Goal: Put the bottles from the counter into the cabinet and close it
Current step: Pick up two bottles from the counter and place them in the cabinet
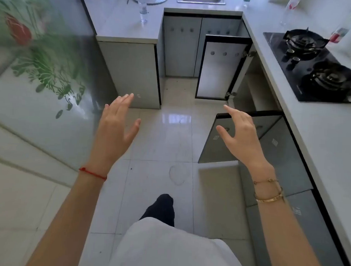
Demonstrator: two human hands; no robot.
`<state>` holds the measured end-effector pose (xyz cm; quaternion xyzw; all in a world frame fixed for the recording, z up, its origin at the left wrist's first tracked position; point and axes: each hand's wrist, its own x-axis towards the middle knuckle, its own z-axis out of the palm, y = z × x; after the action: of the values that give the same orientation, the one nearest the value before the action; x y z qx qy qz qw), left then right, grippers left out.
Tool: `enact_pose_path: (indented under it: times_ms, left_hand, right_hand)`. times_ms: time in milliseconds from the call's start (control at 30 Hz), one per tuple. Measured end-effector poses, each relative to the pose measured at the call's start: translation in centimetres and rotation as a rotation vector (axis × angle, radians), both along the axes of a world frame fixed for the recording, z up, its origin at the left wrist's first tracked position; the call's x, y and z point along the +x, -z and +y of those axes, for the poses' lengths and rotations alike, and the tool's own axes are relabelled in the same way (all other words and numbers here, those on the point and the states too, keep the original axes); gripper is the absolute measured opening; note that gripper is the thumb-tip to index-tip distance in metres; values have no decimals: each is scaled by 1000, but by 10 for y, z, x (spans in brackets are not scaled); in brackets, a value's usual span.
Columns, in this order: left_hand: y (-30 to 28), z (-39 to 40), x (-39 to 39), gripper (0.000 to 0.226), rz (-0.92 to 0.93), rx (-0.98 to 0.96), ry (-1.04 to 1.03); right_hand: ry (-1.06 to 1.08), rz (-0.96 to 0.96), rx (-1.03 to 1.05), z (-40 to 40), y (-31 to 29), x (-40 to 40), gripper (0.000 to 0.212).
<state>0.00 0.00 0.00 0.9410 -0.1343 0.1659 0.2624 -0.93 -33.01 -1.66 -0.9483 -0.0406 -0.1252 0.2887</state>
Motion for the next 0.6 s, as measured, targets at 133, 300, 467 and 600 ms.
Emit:
enact_pose_path:
  times_ms: [133,300,467,600]
  left_hand:
    - [15,-3,49,58,30,-15,-11]
    - [25,-4,139,58,40,2,-32]
    - [16,-7,250,60,46,-12,-24]
    - [11,-18,329,61,49,8,-1]
  right_hand:
    - [2,36,-3,-1,12,54,60]
    - [4,45,-14,-1,25,147,60]
    - [-9,17,-5,1,15,260,59]
    - [2,-19,12,0,7,339,58]
